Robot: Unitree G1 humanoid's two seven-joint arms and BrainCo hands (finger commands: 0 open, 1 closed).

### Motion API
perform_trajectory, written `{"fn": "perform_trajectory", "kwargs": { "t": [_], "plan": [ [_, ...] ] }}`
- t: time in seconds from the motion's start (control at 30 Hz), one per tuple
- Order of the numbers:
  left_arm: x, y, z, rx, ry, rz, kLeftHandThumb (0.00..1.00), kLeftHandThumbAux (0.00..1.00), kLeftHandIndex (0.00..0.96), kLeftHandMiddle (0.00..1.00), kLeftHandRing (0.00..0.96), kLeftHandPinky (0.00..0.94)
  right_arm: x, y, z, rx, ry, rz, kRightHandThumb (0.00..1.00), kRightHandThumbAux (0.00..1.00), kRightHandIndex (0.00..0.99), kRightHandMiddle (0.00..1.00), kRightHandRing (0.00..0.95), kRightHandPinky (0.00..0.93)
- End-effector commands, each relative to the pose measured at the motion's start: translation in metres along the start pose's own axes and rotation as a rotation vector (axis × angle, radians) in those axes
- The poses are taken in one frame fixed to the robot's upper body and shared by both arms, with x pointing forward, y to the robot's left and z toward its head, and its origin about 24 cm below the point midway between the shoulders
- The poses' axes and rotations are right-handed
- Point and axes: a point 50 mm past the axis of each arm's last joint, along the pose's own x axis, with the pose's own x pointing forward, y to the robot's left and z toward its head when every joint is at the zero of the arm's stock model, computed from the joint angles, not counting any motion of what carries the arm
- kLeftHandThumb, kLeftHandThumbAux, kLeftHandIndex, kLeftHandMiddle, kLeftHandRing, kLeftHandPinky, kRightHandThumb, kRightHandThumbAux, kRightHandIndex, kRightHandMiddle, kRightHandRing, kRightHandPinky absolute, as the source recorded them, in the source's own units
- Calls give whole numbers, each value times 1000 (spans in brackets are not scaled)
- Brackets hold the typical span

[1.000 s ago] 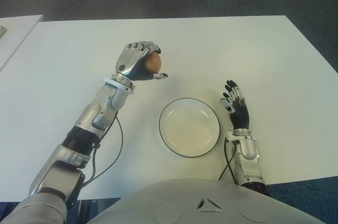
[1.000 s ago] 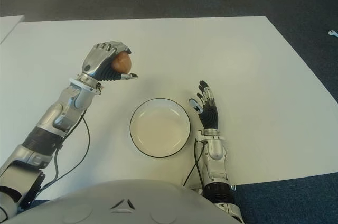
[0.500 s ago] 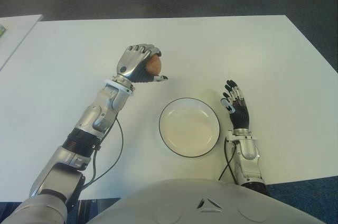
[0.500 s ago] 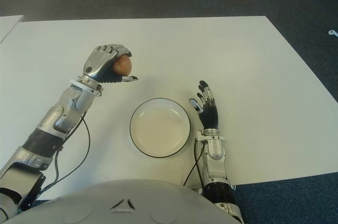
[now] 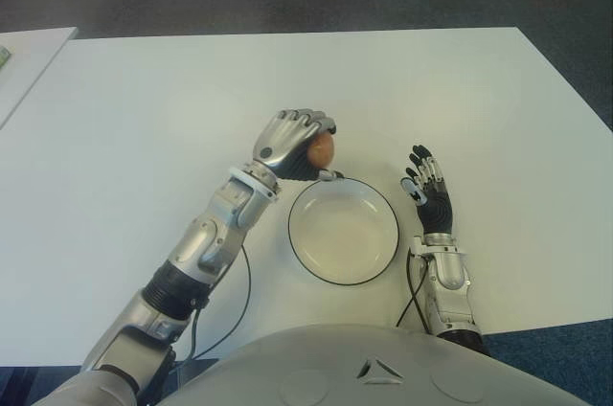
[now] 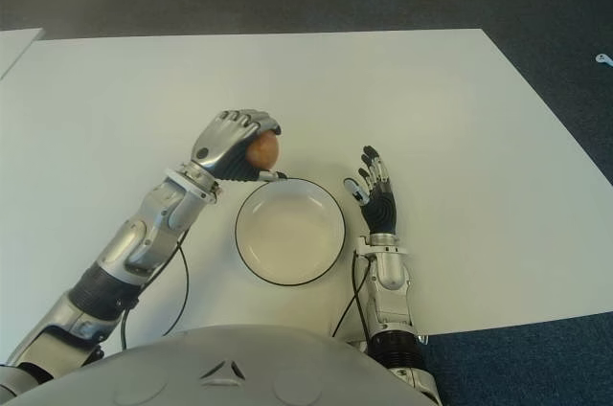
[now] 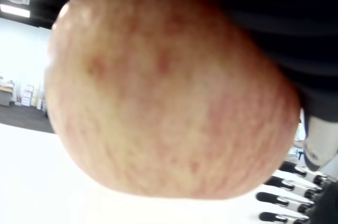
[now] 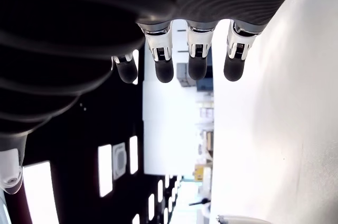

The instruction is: Put the apples into the plate.

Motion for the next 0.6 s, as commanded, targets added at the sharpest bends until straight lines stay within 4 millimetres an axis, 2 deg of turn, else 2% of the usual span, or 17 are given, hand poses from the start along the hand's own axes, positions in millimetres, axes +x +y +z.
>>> {"fn": "perform_trajectory", "kwargs": {
  "t": [0.03,0.3,0.6],
  "plan": [
    [-5,-7,20,-14,-29,-32,853,666,400,532,834,800,-43,2,-44,26,283,-40,71,473,0,0,0,0],
    [-9,-21,52,68,-152,-113,856,663,408,533,850,824,-43,6,-44,12,281,-35,70,468,0,0,0,0],
    [-12,-34,56,112,-220,-182,856,663,408,531,852,830,-43,10,-45,5,285,-29,83,459,0,0,0,0]
  ]
}}
